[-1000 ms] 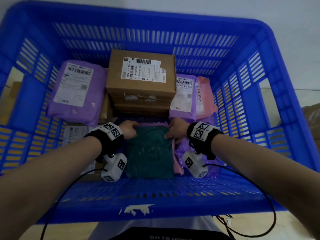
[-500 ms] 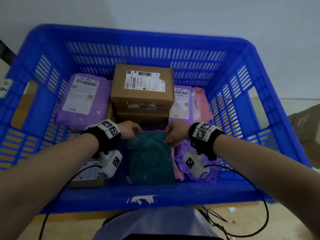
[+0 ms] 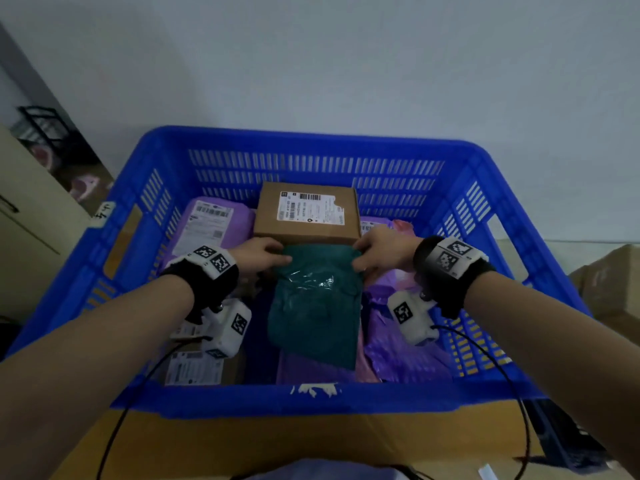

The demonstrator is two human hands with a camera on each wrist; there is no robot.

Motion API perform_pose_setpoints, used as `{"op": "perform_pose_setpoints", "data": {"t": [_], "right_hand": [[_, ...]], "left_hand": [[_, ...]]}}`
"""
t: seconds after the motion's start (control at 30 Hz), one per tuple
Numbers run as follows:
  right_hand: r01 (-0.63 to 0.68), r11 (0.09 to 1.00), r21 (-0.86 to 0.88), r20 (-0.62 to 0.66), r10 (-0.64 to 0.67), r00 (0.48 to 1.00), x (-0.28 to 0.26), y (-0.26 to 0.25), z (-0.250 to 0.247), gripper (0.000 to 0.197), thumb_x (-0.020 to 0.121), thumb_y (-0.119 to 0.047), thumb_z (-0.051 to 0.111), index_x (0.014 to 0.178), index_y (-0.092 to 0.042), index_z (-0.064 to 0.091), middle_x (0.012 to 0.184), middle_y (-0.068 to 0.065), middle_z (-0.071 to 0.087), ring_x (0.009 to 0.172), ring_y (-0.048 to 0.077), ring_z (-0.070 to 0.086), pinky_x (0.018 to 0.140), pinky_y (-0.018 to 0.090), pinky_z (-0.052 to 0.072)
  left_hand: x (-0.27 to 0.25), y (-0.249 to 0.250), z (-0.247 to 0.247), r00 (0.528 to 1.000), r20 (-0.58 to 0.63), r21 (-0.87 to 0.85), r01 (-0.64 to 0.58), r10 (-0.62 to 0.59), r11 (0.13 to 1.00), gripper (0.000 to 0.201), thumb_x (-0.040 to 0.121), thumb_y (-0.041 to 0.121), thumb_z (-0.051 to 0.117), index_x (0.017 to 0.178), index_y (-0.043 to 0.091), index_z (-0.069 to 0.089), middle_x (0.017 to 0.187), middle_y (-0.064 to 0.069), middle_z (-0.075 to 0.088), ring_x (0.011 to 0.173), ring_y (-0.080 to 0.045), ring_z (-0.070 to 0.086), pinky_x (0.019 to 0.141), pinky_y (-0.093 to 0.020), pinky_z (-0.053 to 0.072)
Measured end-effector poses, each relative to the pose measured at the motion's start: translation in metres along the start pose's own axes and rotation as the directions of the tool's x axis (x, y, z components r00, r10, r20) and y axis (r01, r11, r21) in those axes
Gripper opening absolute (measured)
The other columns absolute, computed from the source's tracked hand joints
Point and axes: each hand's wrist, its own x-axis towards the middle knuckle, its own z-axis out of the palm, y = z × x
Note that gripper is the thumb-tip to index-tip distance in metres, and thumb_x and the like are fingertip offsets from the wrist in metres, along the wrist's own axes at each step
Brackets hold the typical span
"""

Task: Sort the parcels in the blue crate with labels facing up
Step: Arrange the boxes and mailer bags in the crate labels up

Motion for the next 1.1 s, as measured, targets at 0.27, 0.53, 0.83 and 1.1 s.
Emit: {"op": "perform_pose_setpoints", "data": {"t": [0.27,0.53,0.83,1.1], "right_hand": [[0.173,0.967,0.19,-0.075,-0.161,0.984,-0.022,-0.022,-0.026,0.022,0.084,0.006,0.059,0.105,0.006,0.065,0.085,0.014,0.074,0.074,0.021,0.073,0.074,0.032,0.061],[0.437,0.89,0.131,-0.369,-0.365,0.855,-0.039,-0.05,-0.048,0.021,0.083,0.011,0.059,0.103,0.008,0.063,0.092,0.013,0.068,0.061,0.007,0.069,0.063,0.023,0.06],[0.474,0.721,-0.505,-0.478,-0.691,0.542,-0.032,-0.053,-0.051,0.019,0.077,-0.007,0.069,0.096,-0.008,0.066,0.093,0.004,0.068,0.079,0.016,0.062,0.076,0.029,0.054],[0.382,0.56,-0.735,-0.31,-0.779,0.545,-0.017,-0.027,-0.037,0.024,0.074,0.001,0.072,0.096,-0.009,0.071,0.1,0.008,0.066,0.087,0.027,0.065,0.076,0.041,0.056]], "left_hand": [[-0.03,0.015,-0.06,0.997,0.007,-0.38,-0.07,0.078,0.922,0.012,0.089,0.016,0.062,0.1,0.014,0.067,0.099,-0.006,0.067,0.084,-0.019,0.061,0.073,-0.025,0.049],[-0.028,0.038,-0.094,0.891,-0.41,-0.34,-0.345,0.193,0.875,0.019,0.084,0.016,0.069,0.102,0.017,0.065,0.087,-0.009,0.061,0.082,-0.017,0.061,0.078,-0.029,0.054],[-0.033,0.052,-0.089,0.949,-0.311,-0.703,-0.261,0.045,0.662,0.043,0.096,0.047,0.041,0.098,0.01,0.064,0.081,-0.008,0.063,0.068,-0.02,0.056,0.063,-0.028,0.045],[-0.023,0.06,-0.071,0.993,-0.105,-0.729,-0.038,-0.057,0.684,0.032,0.086,0.037,0.064,0.106,0.012,0.062,0.091,-0.006,0.065,0.072,-0.018,0.06,0.056,-0.025,0.048]]}}
